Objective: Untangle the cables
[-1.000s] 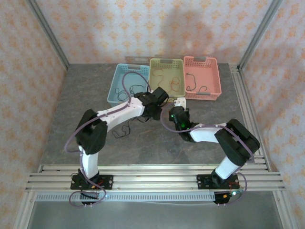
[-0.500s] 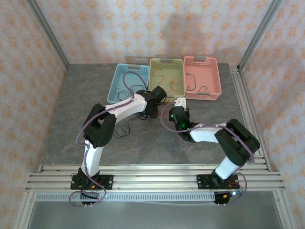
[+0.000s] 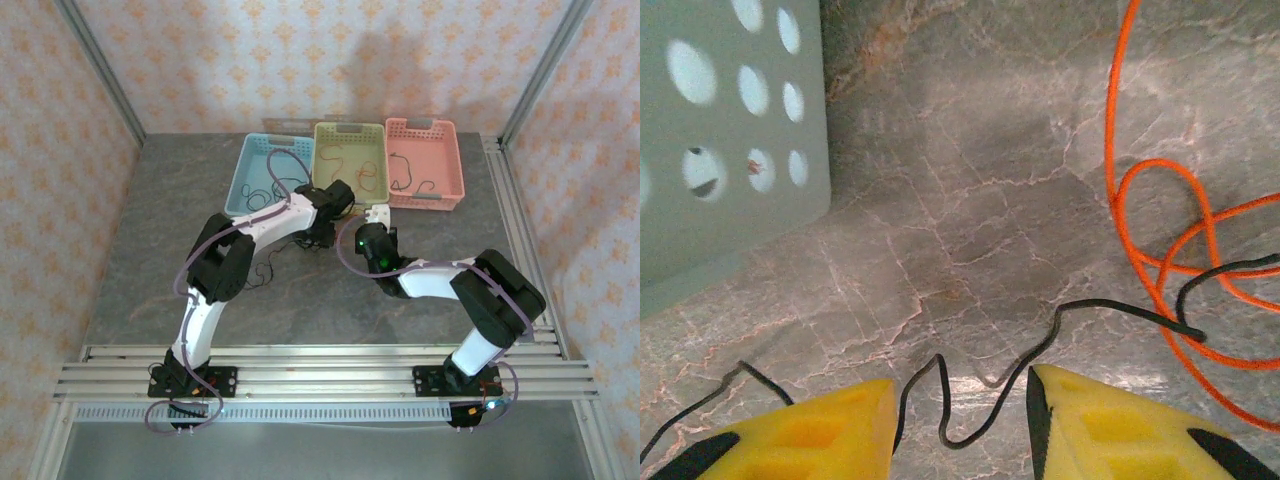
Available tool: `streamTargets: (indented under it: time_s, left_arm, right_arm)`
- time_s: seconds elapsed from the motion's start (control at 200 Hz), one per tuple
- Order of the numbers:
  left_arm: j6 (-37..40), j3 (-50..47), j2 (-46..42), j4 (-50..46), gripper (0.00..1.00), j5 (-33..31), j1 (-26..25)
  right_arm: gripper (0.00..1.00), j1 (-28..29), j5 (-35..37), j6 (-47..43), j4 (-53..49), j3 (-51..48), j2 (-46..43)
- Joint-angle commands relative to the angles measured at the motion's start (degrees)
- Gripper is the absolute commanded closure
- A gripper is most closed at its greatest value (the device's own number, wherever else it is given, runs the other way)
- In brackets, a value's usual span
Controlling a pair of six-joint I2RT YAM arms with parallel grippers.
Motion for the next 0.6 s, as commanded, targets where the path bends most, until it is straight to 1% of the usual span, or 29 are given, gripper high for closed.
streamTargets:
  time_s: [0.0, 0.14, 0.22, 0.305, 0.38, 0.425, 0.525, 0.596]
  left_arm:
    - [-0.4, 3.6, 2.3, -5.4, 0.62, 0.9, 0.1]
    - [-0.2, 4.2, 3.1, -5.9, 0.67, 1.5, 0.3]
    - [-0.2, 4.0, 3.2, -5.7, 0.72, 2.2, 0.5]
    - [-0.4, 3.8, 3.2, -5.6, 0.82, 2.5, 0.8]
    - [-0.5, 3.1, 2.5, -5.1, 0.95, 2.2, 0.8]
    - [-0.7, 2.1, 1.5, -4.5, 1.0, 1.3, 0.7]
    - [-0.7, 0.5, -1.6, -4.2, 1.0, -1.7, 0.1]
    - [-0.7, -1.6, -6.0, -3.7, 1.0, -3.5, -0.3]
  right_arm:
    - [1.0, -0.4, -0.4, 1.0, 1.2, 0.3, -0.9]
    - [1.0, -0.4, -0.5, 1.0, 1.3, 0.2, -0.9]
    - [1.0, -0.4, -0.5, 1.0, 1.3, 0.2, -1.0]
    - [1.0, -0.4, -0.5, 1.0, 1.4, 0.1, -0.9]
    - [1.0, -0.4, -0.5, 0.9, 1.5, 0.1, -0.9]
    - [1.0, -0.4, -0.4, 0.9, 1.6, 0.1, -0.9]
    - [1.0, -0.4, -0.3, 0.9, 1.6, 0.1, -1.0]
    - [1.0, -0.3, -0.2, 0.9, 1.6, 0.1, -1.0]
